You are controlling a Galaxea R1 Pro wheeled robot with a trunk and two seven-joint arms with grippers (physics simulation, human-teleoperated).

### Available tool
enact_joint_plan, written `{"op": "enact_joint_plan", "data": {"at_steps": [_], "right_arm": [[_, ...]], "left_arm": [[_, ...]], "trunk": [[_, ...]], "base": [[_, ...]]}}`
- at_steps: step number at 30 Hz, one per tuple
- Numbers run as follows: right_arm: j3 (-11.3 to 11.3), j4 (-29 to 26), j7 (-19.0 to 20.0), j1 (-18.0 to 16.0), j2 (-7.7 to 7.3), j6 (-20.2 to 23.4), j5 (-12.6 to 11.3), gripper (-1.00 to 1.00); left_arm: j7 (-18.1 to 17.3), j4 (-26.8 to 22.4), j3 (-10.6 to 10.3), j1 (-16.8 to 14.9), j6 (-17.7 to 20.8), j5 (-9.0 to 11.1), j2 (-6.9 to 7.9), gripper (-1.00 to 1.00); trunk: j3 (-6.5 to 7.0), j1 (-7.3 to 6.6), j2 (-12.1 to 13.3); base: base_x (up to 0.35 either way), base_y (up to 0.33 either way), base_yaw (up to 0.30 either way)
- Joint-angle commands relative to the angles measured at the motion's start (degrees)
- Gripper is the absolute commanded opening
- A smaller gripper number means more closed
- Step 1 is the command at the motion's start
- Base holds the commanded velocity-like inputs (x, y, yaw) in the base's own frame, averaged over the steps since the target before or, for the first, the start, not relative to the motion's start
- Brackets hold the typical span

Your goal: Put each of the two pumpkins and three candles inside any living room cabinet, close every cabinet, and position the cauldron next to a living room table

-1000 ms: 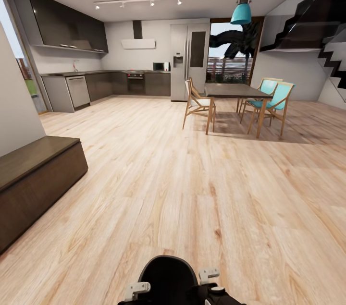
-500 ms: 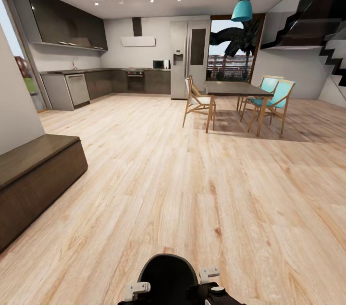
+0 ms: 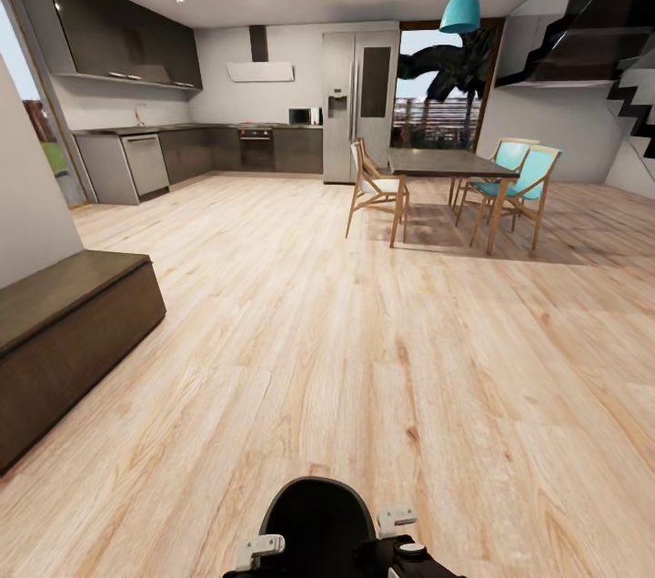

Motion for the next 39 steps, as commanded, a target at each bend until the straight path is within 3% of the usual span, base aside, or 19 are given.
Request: {"op": "enact_joint_plan", "data": {"at_steps": [1,39], "right_arm": [[0.5,-0.1,-0.4,0.0,0.0,0.3,-0.6,1.0],[0.5,1.2,-1.3,0.0,0.0,0.5,-0.7,1.0]], "left_arm": [[0.0,0.0,-0.5,0.0,0.0,0.6,0.04,1.0],[-0.4,-0.8,-0.5,0.0,0.5,0.8,0.3,1.0]], "trunk": [[-0.06,-0.02,0.0],[-0.5,0.04,-0.1]], "base": [[0.0,0.0,0.0],[0.0,0.0,0.0]]}}
